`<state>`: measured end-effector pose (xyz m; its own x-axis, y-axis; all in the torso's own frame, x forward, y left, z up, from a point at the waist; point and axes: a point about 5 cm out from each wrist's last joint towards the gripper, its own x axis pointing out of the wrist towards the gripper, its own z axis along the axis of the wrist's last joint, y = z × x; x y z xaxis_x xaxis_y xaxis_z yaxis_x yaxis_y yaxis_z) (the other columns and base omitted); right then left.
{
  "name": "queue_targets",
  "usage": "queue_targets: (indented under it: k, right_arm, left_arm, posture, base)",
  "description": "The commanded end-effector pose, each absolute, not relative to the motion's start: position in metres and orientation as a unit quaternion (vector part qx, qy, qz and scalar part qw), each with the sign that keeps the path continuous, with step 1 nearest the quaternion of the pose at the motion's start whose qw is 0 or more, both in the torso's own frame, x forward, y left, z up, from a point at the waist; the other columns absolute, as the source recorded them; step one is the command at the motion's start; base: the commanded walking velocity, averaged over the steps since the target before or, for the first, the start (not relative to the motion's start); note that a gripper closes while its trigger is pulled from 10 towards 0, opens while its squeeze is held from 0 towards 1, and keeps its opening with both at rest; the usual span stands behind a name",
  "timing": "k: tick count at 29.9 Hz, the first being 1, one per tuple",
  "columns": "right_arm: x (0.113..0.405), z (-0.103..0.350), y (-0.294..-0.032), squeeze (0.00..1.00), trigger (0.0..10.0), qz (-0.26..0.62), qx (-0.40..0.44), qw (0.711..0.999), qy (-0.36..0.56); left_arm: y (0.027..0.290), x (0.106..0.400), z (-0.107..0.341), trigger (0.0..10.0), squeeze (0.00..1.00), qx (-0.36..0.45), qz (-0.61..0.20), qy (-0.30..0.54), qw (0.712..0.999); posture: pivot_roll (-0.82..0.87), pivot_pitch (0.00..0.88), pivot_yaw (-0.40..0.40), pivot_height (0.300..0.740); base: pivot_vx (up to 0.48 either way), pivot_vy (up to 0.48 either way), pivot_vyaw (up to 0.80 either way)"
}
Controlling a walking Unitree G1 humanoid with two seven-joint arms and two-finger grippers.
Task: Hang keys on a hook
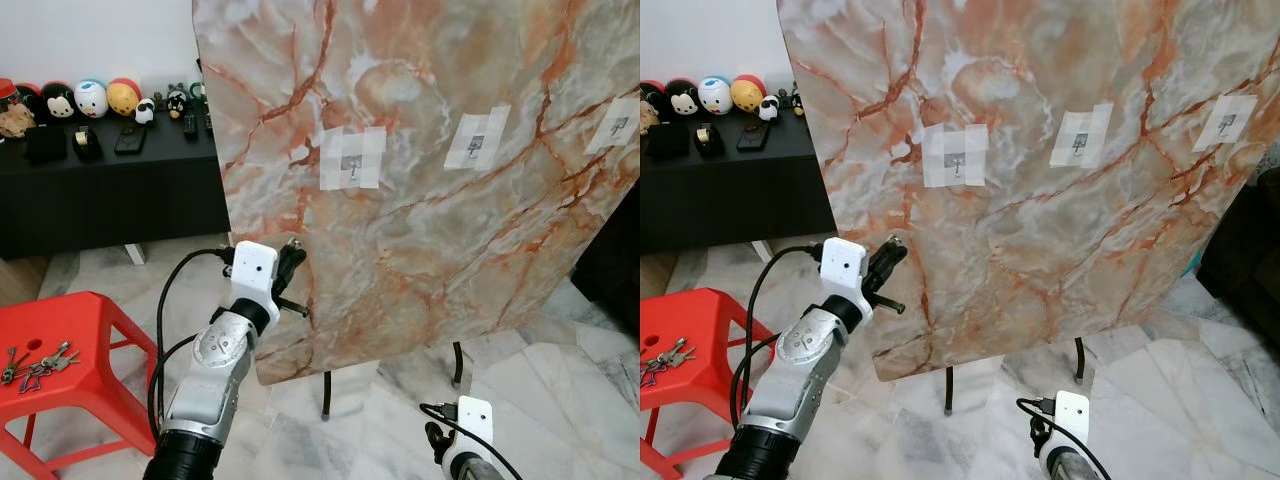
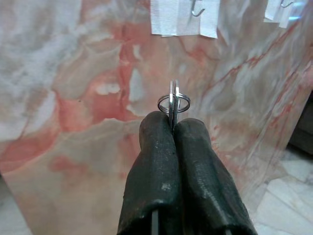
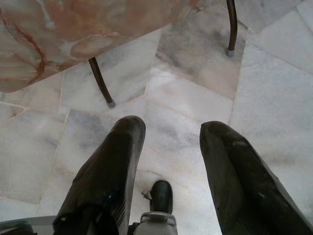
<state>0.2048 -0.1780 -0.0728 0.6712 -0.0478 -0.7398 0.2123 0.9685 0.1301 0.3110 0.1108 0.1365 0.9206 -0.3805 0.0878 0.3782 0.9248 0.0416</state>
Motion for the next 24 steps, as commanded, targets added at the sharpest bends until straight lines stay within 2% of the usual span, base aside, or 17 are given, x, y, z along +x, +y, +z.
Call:
queue_targets:
  k: [1, 9, 14, 21, 24]
  right_arm:
    - [0.2038, -0.0732, -0.1806, 0.0, 10.0, -0.077, 0.102, 0.907, 0.402]
    - [0.2036, -0.0737, -0.1796, 0.0, 10.0, -0.075, 0.102, 0.905, 0.407]
    - [0.2042, -0.0734, -0.1791, 0.0, 10.0, -0.076, 0.103, 0.905, 0.406]
    - [0.205, -0.0729, -0.1779, 0.0, 10.0, -0.072, 0.099, 0.907, 0.403]
    - [0.2052, -0.0728, -0.1775, 0.0, 10.0, -0.071, 0.098, 0.907, 0.403]
  left_arm:
    - [0.1084, 0.3106, 0.144, 10.0, 0.0, 0.013, -0.2, -0.061, 0.978]
    - [0.1069, 0.3098, 0.1436, 10.0, 0.0, 0.013, -0.207, -0.061, 0.976]
    - [0.1068, 0.3093, 0.1435, 10.0, 0.0, 0.013, -0.208, -0.061, 0.976]
    - [0.1064, 0.3087, 0.143, 10.0, 0.0, 0.015, -0.211, -0.061, 0.975]
    - [0.1045, 0.3074, 0.1435, 10.0, 0.0, 0.013, -0.218, -0.063, 0.974]
  posture:
    - [0.09, 0.0, -0.075, 0.74]
    - [0.09, 0.0, -0.078, 0.74]
    - [0.09, 0.0, -0.078, 0.74]
    - [0.1, 0.0, -0.076, 0.74]
    - [0.1, 0.0, -0.076, 0.74]
  base:
    - [0.0, 0.0, 0.0]
    - [0.218, 0.0, 0.0]
    - [0.262, 0.0, -0.78]
    - [0.26, 0.0, 0.0]
    - [0.0, 0.0, 0.0]
